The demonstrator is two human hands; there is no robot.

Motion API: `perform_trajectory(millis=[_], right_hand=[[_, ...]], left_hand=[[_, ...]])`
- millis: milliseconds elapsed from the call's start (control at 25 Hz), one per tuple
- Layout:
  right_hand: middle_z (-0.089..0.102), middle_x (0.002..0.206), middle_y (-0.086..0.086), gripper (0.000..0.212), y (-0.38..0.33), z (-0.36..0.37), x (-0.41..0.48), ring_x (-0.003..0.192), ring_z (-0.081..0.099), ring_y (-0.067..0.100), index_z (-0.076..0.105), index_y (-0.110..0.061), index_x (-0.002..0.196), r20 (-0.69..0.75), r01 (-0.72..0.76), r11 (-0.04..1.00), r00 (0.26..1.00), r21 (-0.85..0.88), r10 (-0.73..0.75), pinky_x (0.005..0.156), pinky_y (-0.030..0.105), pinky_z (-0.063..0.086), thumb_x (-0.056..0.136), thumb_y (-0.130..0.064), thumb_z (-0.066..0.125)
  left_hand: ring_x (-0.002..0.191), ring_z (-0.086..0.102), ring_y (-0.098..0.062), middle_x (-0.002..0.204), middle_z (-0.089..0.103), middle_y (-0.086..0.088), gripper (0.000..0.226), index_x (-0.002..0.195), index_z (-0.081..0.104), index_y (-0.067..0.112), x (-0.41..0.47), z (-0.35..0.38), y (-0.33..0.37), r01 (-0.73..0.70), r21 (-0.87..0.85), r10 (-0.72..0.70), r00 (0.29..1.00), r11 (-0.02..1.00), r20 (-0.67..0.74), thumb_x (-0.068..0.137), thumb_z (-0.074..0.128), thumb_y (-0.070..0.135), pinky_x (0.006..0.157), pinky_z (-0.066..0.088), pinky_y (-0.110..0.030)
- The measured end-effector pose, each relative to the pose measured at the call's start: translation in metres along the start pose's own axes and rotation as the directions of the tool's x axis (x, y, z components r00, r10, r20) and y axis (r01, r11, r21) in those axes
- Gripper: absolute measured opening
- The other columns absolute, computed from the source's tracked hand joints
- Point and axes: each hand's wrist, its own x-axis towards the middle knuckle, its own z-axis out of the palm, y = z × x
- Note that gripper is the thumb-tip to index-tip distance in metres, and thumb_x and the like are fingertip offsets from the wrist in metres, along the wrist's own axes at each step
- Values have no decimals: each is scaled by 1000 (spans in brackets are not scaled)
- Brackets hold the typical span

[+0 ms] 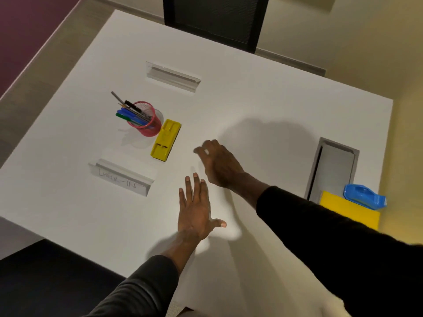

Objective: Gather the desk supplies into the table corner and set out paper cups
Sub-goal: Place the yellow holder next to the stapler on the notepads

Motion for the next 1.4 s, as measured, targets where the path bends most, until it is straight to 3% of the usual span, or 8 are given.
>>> perform_trajectory(millis=[320, 520, 680, 760, 840, 920, 1080, 1400], right_hand=[[64, 125, 27, 69, -40, 9, 115, 113, 62, 47, 64, -2, 126, 128, 520, 794, 852, -314, -508, 80, 49, 54, 102, -16, 1], [63, 127, 28, 56, -46, 21, 124, 119, 60, 48, 61, 1, 130, 245, 560, 739, 829, -374, -503, 88, 55, 55, 94, -3, 18], [64, 111, 21, 25, -41, 24, 126, 108, 59, 40, 65, -4, 112, 249, 520, 759, 854, -391, -457, 77, 47, 54, 100, -4, 43], [64, 108, 20, 32, -35, 24, 126, 103, 60, 39, 67, -7, 104, 241, 495, 762, 869, -418, -432, 80, 47, 52, 97, -5, 36], [61, 116, 22, 43, -26, 18, 123, 103, 60, 40, 65, -9, 112, 230, 453, 780, 891, -432, -391, 93, 51, 48, 93, -7, 27], [57, 125, 23, 35, -15, 15, 116, 103, 60, 41, 60, -11, 125, 201, 395, 806, 919, -441, -340, 101, 57, 41, 94, -11, 44], [56, 120, 17, 58, 7, 9, 75, 99, 59, 36, 52, -15, 139, 45, 252, 909, 967, -333, -251, 96, 54, 43, 86, -29, 71], [54, 122, 11, 75, 72, -20, -96, 103, 53, 27, 41, -17, 156, -134, -193, 973, 975, -126, 176, 77, 39, 47, 95, -54, 62]], left_hand=[[149, -46, -35, 162, -48, -9, 146, 162, -23, 16, -4, 1, 1, 10, -103, -13, 999, 995, -31, 71, 69, 84, 128, -10, -62], [149, -44, -40, 163, -46, -13, 148, 162, -24, 13, 1, 4, 4, 45, -50, -46, 999, 998, 0, 70, 72, 82, 128, -7, -62], [149, -44, -41, 161, -48, -13, 148, 161, -24, 13, 1, 6, 4, 46, -28, -46, 999, 999, 3, 71, 70, 83, 127, -10, -63], [149, -43, -43, 161, -48, -14, 148, 161, -25, 12, 1, 7, 2, 46, -10, -46, 999, 999, 1, 71, 69, 83, 126, -10, -65], [148, -43, -42, 162, -46, -15, 147, 160, -26, 12, 1, 6, 2, 38, -13, -38, 999, 999, 5, 73, 69, 83, 126, -10, -66], [149, -43, -41, 164, -44, -14, 147, 160, -27, 13, 2, 5, 2, 34, -34, -33, 999, 999, 15, 73, 70, 81, 126, -10, -66], [152, -40, -38, 165, -42, -11, 149, 160, -27, 15, 2, 8, -1, 22, -86, -24, 999, 996, -22, 72, 71, 82, 127, -2, -67], [152, -34, -47, 165, -39, -19, 156, 162, -17, 4, -1, -3, 12, 31, -42, -31, 999, 999, -7, 64, 75, 84, 127, 3, -69]])
